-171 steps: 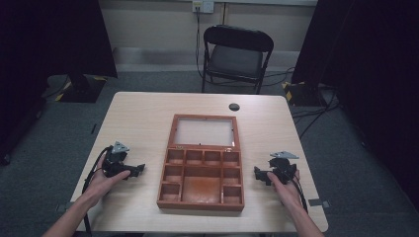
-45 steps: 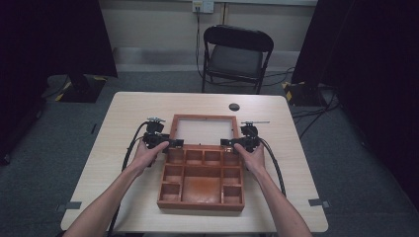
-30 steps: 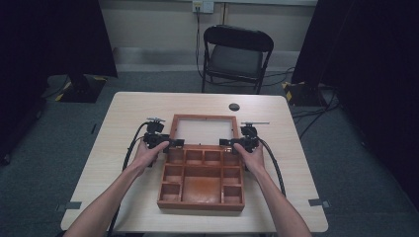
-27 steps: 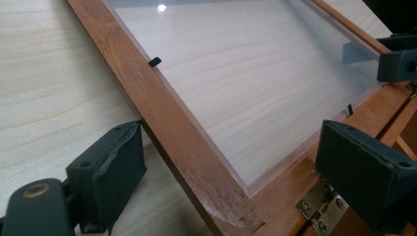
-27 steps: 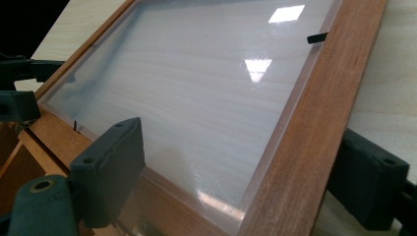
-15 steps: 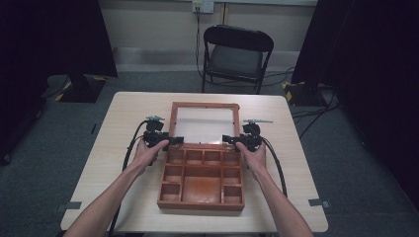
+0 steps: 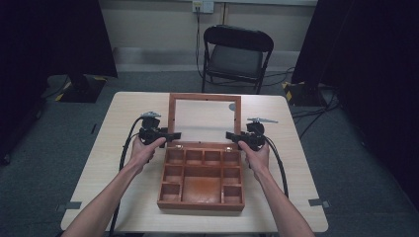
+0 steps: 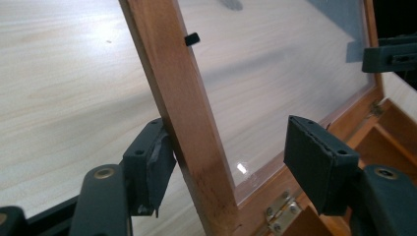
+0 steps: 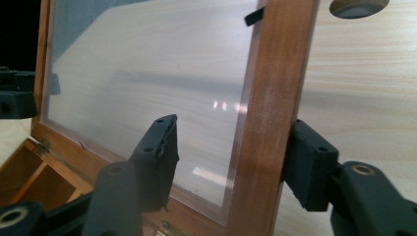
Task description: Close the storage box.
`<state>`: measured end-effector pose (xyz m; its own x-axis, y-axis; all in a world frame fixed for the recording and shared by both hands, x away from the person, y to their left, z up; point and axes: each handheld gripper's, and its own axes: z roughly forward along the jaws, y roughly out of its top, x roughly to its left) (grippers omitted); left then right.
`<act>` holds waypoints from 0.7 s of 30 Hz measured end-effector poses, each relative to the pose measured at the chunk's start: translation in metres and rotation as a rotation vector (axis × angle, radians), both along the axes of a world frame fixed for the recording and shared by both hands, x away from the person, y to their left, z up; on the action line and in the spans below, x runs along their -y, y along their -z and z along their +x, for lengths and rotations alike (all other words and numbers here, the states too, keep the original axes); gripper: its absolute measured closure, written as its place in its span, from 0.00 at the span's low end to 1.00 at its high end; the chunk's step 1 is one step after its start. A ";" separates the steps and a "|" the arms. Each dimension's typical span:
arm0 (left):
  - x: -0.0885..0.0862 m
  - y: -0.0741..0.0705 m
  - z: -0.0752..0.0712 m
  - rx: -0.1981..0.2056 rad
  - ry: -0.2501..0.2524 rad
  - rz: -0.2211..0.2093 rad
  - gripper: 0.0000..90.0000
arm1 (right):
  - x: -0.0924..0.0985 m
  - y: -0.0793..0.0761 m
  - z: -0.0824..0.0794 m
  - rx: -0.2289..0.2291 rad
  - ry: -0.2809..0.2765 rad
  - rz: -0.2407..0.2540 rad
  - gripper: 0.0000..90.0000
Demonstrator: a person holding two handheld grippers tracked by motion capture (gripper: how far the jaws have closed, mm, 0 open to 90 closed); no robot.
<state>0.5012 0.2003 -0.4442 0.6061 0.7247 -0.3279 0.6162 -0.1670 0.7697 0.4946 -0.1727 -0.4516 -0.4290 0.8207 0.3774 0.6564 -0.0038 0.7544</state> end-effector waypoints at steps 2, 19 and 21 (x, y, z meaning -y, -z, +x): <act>-0.001 -0.003 -0.002 0.012 0.000 0.008 0.42 | 0.001 -0.003 -0.002 0.004 0.004 0.005 0.52; -0.009 -0.014 -0.009 0.051 0.008 -0.005 0.65 | 0.006 -0.016 -0.013 0.026 -0.017 0.007 0.57; -0.009 -0.016 -0.010 0.060 0.015 -0.005 0.65 | 0.007 -0.018 -0.014 0.029 -0.021 0.010 0.56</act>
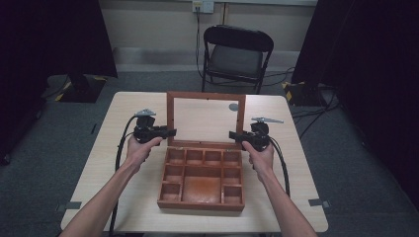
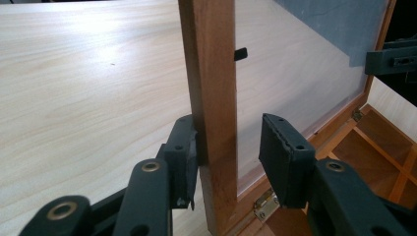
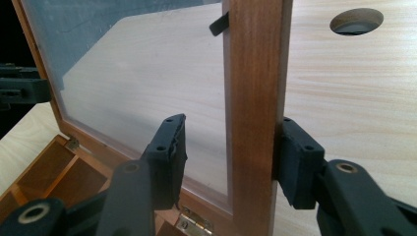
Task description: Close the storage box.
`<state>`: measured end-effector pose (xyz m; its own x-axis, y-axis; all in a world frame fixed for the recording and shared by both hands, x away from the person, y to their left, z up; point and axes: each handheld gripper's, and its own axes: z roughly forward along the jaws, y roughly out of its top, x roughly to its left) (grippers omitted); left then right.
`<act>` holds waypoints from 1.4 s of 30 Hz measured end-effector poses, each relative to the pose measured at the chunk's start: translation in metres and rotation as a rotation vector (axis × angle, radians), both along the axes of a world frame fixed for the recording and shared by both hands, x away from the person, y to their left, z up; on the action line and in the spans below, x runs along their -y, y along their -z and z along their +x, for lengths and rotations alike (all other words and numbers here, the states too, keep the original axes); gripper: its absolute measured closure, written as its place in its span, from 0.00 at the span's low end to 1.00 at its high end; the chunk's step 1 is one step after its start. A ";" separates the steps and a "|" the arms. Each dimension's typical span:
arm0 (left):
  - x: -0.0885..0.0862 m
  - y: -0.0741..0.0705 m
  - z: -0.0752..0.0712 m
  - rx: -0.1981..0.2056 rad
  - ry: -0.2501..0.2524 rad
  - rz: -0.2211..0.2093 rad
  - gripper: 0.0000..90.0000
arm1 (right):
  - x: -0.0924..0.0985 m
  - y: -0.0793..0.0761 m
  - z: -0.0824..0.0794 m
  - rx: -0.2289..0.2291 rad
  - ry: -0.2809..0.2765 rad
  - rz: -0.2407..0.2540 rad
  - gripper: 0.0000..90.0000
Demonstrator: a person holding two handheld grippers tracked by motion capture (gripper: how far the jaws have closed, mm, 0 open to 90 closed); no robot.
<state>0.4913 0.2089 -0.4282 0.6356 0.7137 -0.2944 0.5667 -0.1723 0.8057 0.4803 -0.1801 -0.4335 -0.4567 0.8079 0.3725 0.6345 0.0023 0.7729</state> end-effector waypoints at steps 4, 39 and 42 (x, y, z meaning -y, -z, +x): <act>0.000 -0.003 -0.003 0.019 -0.004 -0.010 0.69 | 0.001 -0.003 -0.002 -0.005 -0.010 0.002 0.52; -0.001 -0.018 -0.008 0.069 0.054 -0.066 0.64 | 0.009 -0.029 -0.015 0.089 -0.057 0.042 0.54; -0.002 -0.020 -0.012 0.068 0.055 -0.059 0.64 | 0.009 -0.030 -0.018 0.079 -0.060 0.043 0.52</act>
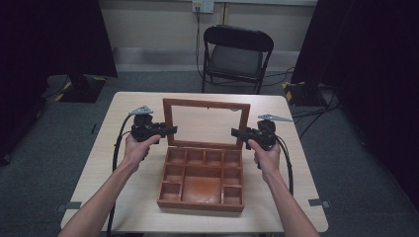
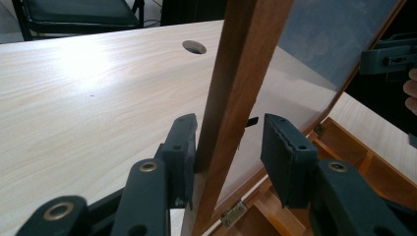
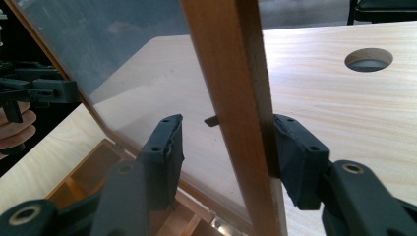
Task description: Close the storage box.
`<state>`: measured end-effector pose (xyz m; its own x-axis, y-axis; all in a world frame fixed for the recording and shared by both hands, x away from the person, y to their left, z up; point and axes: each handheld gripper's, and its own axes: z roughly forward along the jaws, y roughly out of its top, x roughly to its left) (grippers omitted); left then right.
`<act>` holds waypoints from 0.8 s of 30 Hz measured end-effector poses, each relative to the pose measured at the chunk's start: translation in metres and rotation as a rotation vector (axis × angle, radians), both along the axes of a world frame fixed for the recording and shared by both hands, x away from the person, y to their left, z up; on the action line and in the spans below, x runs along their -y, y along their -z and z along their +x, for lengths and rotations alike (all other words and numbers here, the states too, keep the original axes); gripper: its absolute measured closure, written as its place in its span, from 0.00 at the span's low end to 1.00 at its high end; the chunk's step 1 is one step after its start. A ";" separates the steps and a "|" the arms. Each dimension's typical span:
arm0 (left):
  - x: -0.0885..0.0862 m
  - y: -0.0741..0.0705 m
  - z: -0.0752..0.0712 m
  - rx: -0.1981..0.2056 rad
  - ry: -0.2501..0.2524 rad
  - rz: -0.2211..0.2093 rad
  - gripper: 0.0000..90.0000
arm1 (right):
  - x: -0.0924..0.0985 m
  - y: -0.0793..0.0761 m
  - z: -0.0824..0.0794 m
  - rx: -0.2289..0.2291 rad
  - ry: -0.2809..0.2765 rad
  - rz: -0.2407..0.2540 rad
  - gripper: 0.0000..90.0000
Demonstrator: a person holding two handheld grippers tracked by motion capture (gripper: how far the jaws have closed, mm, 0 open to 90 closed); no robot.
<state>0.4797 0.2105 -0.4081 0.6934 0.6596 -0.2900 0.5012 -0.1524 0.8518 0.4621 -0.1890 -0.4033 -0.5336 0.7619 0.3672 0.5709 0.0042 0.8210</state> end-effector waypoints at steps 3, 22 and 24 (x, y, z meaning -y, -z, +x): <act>0.000 -0.001 -0.003 0.000 0.001 0.003 0.63 | -0.002 -0.002 -0.003 0.007 0.000 -0.018 0.51; -0.006 -0.015 -0.026 0.019 -0.012 0.003 0.59 | -0.001 -0.011 -0.021 -0.030 0.018 0.013 0.37; -0.006 -0.018 -0.028 0.027 -0.009 0.007 0.58 | 0.002 -0.012 -0.025 -0.023 0.027 0.014 0.37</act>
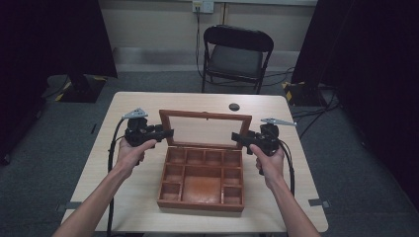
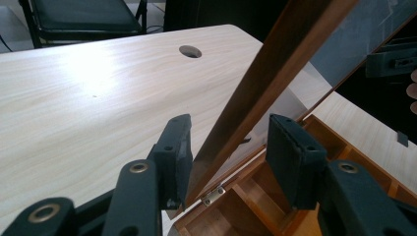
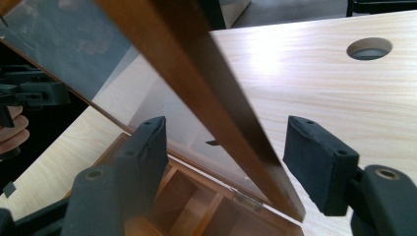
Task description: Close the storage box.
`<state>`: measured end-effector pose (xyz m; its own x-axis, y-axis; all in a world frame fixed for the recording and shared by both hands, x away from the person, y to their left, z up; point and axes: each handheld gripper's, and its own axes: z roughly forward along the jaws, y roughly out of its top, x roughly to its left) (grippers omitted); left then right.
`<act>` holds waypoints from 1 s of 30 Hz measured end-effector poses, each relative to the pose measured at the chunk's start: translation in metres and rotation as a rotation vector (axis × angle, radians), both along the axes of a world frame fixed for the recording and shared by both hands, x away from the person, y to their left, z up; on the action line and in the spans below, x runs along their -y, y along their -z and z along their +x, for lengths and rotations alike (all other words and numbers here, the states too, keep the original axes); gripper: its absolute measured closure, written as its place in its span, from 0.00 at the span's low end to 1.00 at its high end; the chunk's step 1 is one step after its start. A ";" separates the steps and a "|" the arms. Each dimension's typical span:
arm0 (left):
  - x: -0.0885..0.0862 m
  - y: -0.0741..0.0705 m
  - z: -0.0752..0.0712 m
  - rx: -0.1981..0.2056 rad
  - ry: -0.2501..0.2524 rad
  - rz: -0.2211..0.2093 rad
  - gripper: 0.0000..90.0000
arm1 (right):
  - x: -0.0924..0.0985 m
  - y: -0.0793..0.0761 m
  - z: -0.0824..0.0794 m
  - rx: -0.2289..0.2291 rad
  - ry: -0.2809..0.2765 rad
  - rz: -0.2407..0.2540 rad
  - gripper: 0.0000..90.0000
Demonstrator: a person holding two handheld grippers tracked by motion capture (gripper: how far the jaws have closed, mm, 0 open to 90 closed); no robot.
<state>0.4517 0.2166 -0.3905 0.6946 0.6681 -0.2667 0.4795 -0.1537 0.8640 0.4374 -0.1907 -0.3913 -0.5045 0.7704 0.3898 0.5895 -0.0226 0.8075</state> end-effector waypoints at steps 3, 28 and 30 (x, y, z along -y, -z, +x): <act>0.002 -0.001 -0.002 -0.002 0.010 0.006 0.58 | 0.003 0.000 -0.003 0.002 0.004 0.001 0.36; 0.010 0.003 -0.019 0.002 0.043 0.022 0.43 | 0.010 0.007 -0.025 -0.030 0.000 -0.031 0.32; 0.011 0.003 -0.019 -0.003 0.043 0.036 0.37 | 0.010 0.007 -0.026 -0.034 -0.003 -0.038 0.31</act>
